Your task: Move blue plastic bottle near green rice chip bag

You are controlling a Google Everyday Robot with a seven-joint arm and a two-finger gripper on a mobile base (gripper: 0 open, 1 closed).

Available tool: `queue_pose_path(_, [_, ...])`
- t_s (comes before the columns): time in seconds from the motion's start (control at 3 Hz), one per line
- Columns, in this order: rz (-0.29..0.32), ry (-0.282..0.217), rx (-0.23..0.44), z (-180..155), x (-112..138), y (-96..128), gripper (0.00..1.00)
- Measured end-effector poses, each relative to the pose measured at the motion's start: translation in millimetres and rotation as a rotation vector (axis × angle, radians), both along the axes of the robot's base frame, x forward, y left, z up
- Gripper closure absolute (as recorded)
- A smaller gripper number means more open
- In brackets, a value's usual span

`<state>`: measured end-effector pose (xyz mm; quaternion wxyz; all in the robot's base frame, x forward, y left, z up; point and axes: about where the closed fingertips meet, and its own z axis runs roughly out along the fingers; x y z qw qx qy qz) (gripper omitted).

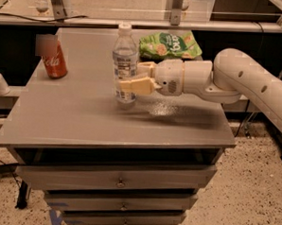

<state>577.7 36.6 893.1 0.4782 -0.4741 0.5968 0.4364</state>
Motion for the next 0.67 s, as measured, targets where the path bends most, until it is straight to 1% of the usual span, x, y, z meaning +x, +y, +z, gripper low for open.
queue_pose_path(0.33, [-0.113, -0.054, 0.005, 33.7, 0.6, -48.8, 1.00])
queue_pose_path(0.67, [-0.130, -0.059, 0.004, 37.1, -0.3, -58.1, 1.00])
